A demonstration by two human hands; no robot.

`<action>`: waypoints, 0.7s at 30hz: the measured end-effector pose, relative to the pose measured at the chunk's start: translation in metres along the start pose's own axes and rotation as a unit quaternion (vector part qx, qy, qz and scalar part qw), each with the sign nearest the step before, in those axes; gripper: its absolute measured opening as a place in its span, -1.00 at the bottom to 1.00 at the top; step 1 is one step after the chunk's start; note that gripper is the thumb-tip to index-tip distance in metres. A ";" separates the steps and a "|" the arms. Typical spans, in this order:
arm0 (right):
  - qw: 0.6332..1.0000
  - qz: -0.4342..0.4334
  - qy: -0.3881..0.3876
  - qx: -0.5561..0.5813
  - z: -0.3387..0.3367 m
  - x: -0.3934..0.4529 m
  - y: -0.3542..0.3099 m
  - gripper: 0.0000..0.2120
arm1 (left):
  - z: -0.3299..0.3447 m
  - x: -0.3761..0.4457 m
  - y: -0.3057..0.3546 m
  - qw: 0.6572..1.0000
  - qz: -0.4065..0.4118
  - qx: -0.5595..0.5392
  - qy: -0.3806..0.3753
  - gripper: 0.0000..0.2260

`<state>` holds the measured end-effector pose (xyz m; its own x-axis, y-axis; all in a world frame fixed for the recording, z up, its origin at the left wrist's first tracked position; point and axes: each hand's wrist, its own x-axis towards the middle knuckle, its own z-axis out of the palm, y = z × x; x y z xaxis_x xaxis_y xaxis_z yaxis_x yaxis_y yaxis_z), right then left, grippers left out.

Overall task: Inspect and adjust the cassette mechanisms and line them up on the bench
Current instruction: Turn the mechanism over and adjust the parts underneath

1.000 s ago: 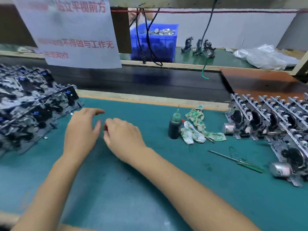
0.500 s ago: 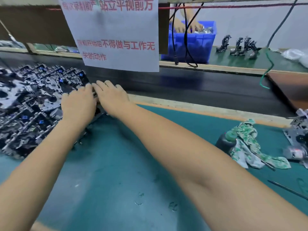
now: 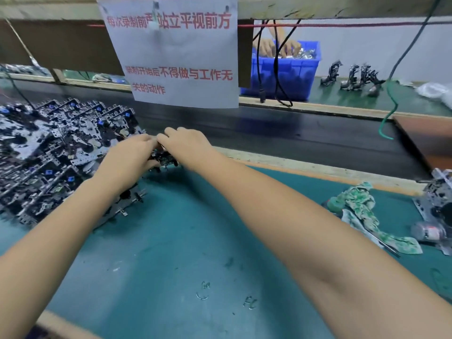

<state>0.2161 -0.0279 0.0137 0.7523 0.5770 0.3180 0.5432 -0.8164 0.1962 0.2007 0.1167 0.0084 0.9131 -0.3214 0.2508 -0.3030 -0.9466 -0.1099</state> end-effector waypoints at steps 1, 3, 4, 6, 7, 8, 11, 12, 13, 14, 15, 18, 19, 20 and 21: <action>1.000 0.005 0.002 -0.006 -0.005 -0.008 0.002 -0.67 | -0.004 -0.001 0.005 1.000 0.011 -0.005 -0.003 -0.64; 1.000 0.024 0.015 -0.012 -0.019 -0.027 0.003 -0.68 | -0.013 -0.006 0.017 0.999 0.035 -0.035 0.000 -0.65; 0.999 0.033 0.020 -0.015 -0.026 -0.038 0.003 -0.69 | -0.017 -0.009 0.024 0.997 0.051 -0.057 0.008 -0.66; 0.999 0.045 0.028 -0.014 -0.040 -0.064 0.000 -0.65 | -0.027 -0.020 0.039 0.992 0.078 -0.097 0.013 -0.69; 0.998 0.047 0.028 -0.018 -0.046 -0.081 -0.003 -0.60 | -0.033 -0.027 0.046 0.989 0.085 -0.122 0.005 -0.71; 0.998 0.048 0.033 -0.032 -0.052 -0.099 -0.006 -0.58 | -0.039 -0.035 0.054 0.984 0.091 -0.151 -0.011 -0.73; 0.992 0.079 0.086 -0.045 -0.071 -0.159 -0.011 -0.60 | -0.060 -0.063 0.083 0.964 0.111 -0.227 -0.081 -0.67; 0.992 0.075 0.096 -0.037 -0.073 -0.178 -0.012 -0.64 | -0.066 -0.072 0.094 0.960 0.129 -0.229 -0.098 -0.67; 0.993 0.061 0.096 -0.031 -0.073 -0.198 -0.011 -0.71 | -0.070 -0.080 0.105 0.960 0.154 -0.205 -0.111 -0.68; 0.995 0.047 0.090 -0.014 -0.073 -0.218 -0.009 -0.80 | -0.074 -0.087 0.118 0.962 0.183 -0.163 -0.118 -0.69; 0.995 0.046 0.085 0.008 -0.075 -0.237 -0.005 -0.88 | -0.074 -0.093 0.131 0.964 0.210 -0.115 -0.116 -0.67; 0.992 0.078 0.089 0.033 -0.078 -0.287 0.003 -0.84 | -0.075 -0.105 0.173 0.944 0.320 -0.063 -0.043 -0.63; 0.992 0.082 0.091 0.032 -0.077 -0.302 0.006 -0.86 | -0.073 -0.108 0.186 0.933 0.352 -0.069 -0.011 -0.61; 0.991 0.086 0.099 0.033 -0.076 -0.318 0.009 -0.89 | -0.071 -0.112 0.199 0.924 0.373 -0.083 0.021 -0.61; 0.988 0.092 0.117 0.033 -0.075 -0.335 0.013 -0.92 | -0.069 -0.116 0.214 0.918 0.384 -0.092 0.046 -0.63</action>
<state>-0.0568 -0.2337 -0.0211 0.7380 0.3907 0.5502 0.4335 -0.8993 0.0571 0.0112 -0.0500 0.0222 0.3875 -0.8878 0.2484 -0.8958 -0.4263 -0.1260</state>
